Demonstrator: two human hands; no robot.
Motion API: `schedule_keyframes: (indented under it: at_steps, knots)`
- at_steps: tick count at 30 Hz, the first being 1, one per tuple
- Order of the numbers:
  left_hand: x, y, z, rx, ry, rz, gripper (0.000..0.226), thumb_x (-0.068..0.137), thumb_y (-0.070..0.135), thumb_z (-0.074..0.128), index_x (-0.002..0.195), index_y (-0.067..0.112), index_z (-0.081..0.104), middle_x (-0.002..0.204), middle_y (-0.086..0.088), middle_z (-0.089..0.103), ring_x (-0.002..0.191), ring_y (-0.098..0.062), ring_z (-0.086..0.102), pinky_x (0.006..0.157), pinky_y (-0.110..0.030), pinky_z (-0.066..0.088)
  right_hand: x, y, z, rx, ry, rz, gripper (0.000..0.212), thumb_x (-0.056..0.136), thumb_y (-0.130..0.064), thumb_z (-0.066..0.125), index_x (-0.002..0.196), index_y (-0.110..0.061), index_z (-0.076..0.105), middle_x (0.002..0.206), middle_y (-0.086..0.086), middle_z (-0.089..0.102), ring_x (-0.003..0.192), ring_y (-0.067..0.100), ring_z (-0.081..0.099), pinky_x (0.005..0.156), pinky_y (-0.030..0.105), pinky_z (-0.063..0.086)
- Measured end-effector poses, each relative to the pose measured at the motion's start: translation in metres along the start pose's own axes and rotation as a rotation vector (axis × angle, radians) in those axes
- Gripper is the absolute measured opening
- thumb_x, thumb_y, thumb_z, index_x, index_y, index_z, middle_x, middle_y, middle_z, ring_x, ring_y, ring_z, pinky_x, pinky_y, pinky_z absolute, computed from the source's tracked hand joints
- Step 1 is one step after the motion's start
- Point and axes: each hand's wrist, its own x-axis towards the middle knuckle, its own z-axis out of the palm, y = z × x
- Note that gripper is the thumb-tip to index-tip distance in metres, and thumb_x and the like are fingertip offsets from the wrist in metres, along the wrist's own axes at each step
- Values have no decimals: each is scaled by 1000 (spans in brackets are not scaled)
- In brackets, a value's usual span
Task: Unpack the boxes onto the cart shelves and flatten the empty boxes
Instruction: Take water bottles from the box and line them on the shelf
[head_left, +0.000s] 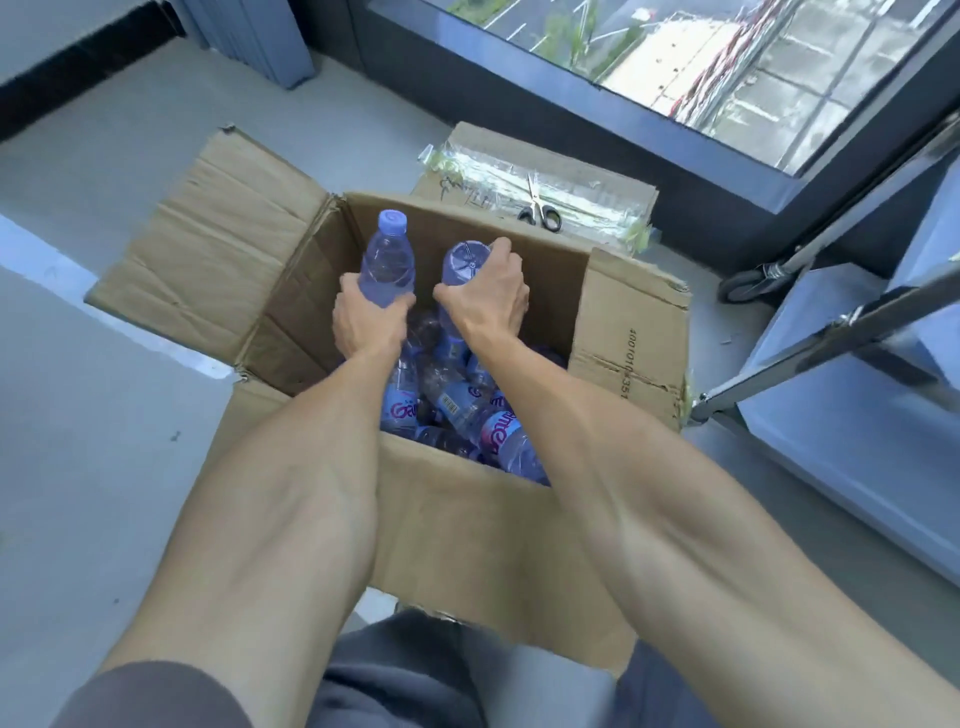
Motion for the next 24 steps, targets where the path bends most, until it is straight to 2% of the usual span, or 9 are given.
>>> schedule_keyframes:
  at_steps: [3, 5, 7, 10, 13, 16, 18, 20, 24]
  knots:
    - [-38, 12, -27, -145, 115, -62, 56, 69, 43, 81, 110, 17, 53, 110, -8, 67, 105, -30, 62, 80, -32, 42, -29, -19, -50, 80, 52, -89, 73, 65, -41, 71, 132, -29, 44, 100, 5, 60, 84, 26, 56, 76, 32, 43]
    - [-67, 26, -46, -264, 184, -101, 54, 67, 44, 79, 108, 18, 55, 106, -6, 68, 101, -30, 63, 77, -29, 41, -53, -25, -92, 145, 128, -126, 63, 64, -46, 68, 123, -31, 53, 97, 2, 64, 84, 26, 58, 72, 29, 39]
    - [-99, 44, -63, -358, 230, -146, 51, 67, 46, 76, 105, 18, 58, 96, -2, 67, 91, -27, 63, 72, -27, 39, -78, -23, -133, 281, 251, -103, 55, 62, -50, 74, 110, -28, 59, 93, -1, 67, 86, 25, 63, 73, 29, 44]
    - [-159, 75, -82, -520, 204, -149, 47, 70, 52, 72, 103, 20, 61, 86, 6, 62, 76, -19, 57, 67, -24, 40, -118, -7, -203, 622, 395, 141, 57, 61, -54, 81, 102, -23, 57, 88, -7, 63, 86, 20, 65, 75, 29, 51]
    - [-216, 108, -83, -707, 105, -118, 33, 74, 52, 66, 89, 23, 63, 78, 9, 62, 64, -2, 61, 50, -15, 43, -148, 28, -265, 1106, 285, 480, 56, 69, -50, 80, 107, -13, 63, 98, 3, 68, 88, 23, 67, 78, 35, 57]
    - [-275, 140, -65, -905, -116, -94, 33, 81, 47, 59, 91, 16, 67, 86, 0, 66, 79, -18, 65, 60, -25, 51, -180, 84, -316, 1622, 35, 428, 32, 83, -35, 72, 104, -12, 67, 91, 6, 72, 73, 21, 68, 62, 29, 56]
    - [-313, 154, -50, -1055, -321, -93, 28, 89, 40, 55, 94, 13, 64, 86, -4, 65, 79, -21, 64, 66, -28, 51, -203, 122, -343, 1625, -28, 476, 29, 83, -43, 70, 100, -20, 65, 79, -2, 67, 60, 14, 61, 53, 23, 44]
    - [-351, 169, -37, -1181, -578, -107, 25, 94, 34, 47, 91, 13, 60, 78, -6, 62, 70, -22, 60, 67, -30, 47, -224, 154, -366, 1643, -45, 478, 30, 81, -51, 68, 96, -25, 62, 79, -2, 61, 58, 14, 53, 56, 23, 33]
    - [-411, 191, -29, -1224, -932, -122, 32, 93, 31, 37, 86, 7, 56, 70, -9, 55, 61, -22, 53, 59, -28, 43, -258, 184, -405, 1742, 40, 416, 32, 82, -51, 67, 98, -24, 62, 88, 3, 63, 66, 17, 56, 60, 22, 37]
